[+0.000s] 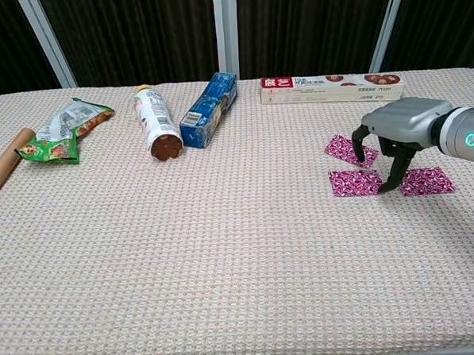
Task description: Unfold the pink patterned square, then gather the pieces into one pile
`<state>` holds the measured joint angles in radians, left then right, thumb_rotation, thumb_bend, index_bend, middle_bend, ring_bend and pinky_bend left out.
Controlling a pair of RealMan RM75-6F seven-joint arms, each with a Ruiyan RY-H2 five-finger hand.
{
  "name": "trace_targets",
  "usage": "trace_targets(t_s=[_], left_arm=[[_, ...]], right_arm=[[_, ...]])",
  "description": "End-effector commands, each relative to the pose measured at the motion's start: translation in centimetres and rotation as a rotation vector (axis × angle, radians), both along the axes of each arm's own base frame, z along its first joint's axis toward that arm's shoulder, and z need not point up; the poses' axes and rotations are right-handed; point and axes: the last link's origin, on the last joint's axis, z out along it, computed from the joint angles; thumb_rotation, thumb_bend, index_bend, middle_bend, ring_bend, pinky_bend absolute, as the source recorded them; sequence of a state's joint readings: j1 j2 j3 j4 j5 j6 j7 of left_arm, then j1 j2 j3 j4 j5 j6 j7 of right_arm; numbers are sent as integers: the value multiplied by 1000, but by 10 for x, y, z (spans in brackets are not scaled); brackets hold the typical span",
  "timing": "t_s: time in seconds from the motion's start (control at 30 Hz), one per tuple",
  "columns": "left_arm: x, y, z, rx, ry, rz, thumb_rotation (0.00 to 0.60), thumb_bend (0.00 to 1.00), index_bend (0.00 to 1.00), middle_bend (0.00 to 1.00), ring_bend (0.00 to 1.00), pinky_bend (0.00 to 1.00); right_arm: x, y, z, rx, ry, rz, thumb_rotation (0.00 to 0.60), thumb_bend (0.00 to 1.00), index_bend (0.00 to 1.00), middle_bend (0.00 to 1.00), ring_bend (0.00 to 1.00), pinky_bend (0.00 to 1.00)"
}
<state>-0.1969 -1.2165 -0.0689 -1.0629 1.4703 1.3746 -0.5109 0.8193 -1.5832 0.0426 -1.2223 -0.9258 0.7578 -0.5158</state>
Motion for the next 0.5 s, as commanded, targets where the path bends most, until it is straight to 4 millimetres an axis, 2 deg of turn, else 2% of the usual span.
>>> trace_targets(t_s=[0.03, 0.5], left_arm=[[0, 0, 1, 2, 0, -1, 600, 51, 230, 226, 165, 264], [-3, 1, 3, 4, -1, 1, 600, 50, 230, 225, 165, 264]], right_arm=[[0, -1, -2, 3, -4, -7, 516, 0, 397, 1000, 1000, 1000], [-1, -2, -12, -2, -21, -27, 514, 0, 390, 1000, 1000, 1000]])
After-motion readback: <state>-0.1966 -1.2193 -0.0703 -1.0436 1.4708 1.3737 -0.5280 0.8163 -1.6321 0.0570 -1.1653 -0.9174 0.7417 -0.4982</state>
